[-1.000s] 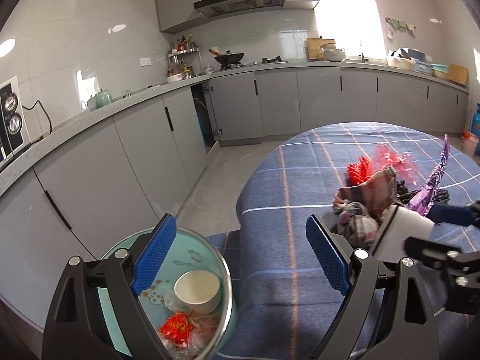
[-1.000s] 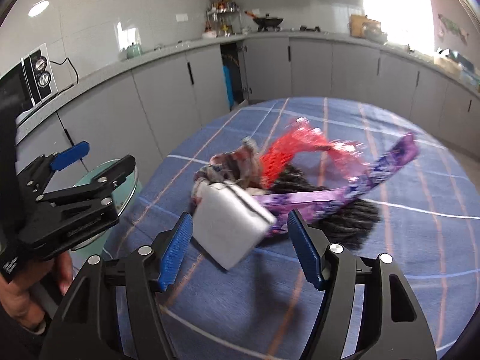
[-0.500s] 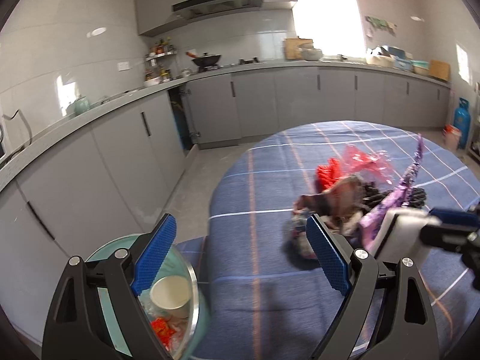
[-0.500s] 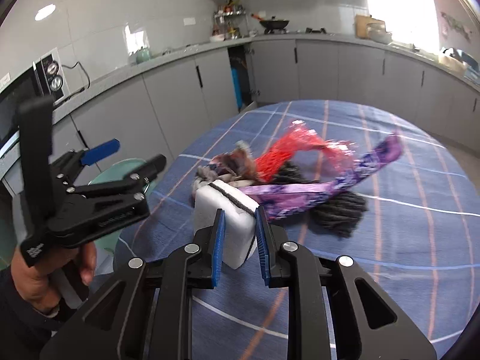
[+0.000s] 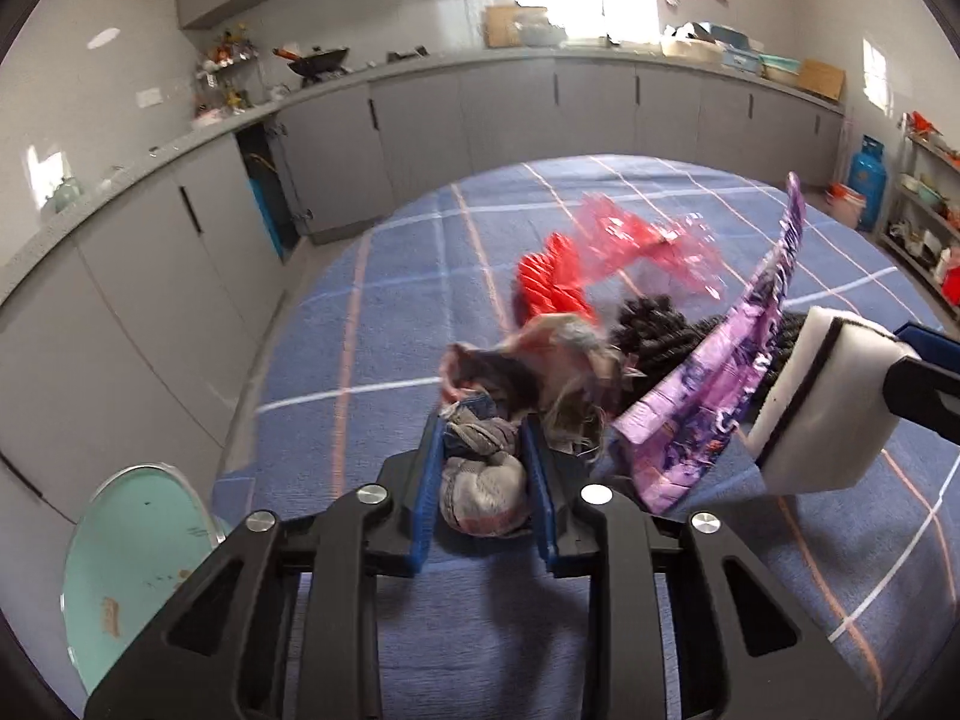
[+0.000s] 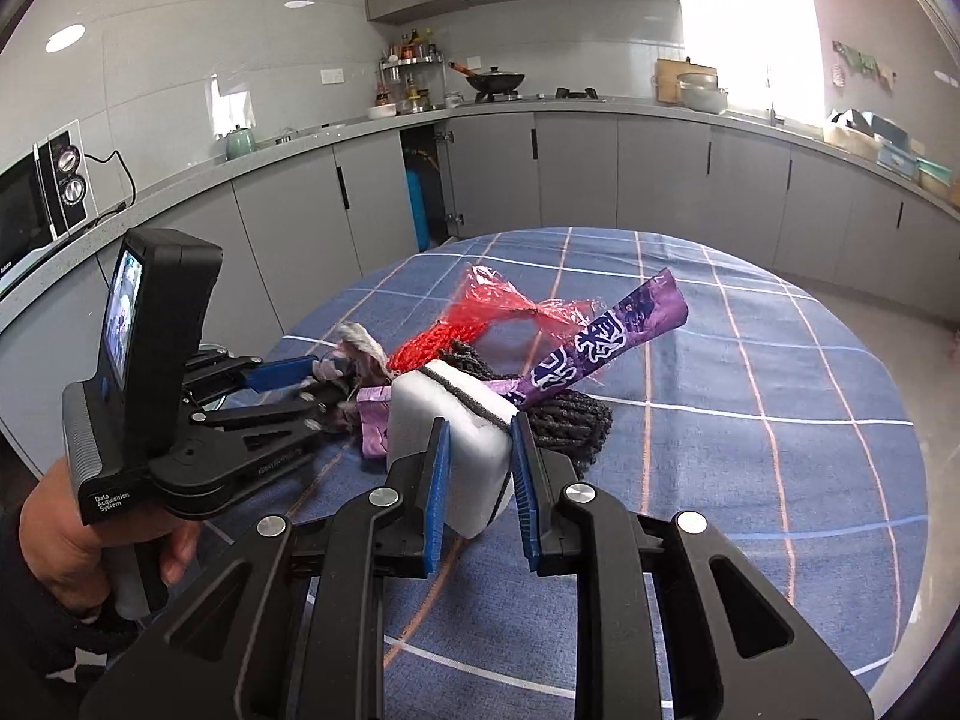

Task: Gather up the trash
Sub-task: 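Carry the plaid rag and white sponge over the teal bin with both tools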

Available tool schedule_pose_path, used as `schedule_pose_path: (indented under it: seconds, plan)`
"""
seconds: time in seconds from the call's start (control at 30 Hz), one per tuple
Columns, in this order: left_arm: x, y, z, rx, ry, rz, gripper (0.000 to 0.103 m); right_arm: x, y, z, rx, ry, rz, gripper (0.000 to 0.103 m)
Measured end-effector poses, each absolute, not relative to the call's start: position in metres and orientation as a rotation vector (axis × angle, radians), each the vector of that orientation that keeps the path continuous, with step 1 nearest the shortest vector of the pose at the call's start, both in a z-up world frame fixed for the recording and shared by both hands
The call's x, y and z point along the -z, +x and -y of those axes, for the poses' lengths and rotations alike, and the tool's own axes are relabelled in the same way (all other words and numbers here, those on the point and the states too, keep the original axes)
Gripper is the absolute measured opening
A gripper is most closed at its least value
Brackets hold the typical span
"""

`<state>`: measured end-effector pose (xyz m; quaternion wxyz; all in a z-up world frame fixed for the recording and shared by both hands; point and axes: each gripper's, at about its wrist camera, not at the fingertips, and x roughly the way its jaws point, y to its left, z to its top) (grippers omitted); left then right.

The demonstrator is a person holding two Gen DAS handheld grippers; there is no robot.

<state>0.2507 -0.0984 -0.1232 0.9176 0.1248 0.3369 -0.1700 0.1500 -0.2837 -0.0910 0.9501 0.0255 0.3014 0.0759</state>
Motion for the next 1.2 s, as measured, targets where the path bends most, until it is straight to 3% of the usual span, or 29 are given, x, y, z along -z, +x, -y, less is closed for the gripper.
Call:
schedule_pose_path:
  seconds: [0.5,1.2]
  plan:
    - [0.053,0.196,0.017,0.116,0.23,-0.448,0.023,0.068,0.164,0.228,-0.225,-0.007,-0.507,0.021]
    - [0.04,0.181,-0.081,-0.118,0.17,-0.455,0.023,0.048,0.197,0.12,-0.406,-0.051,-0.411,0.021]
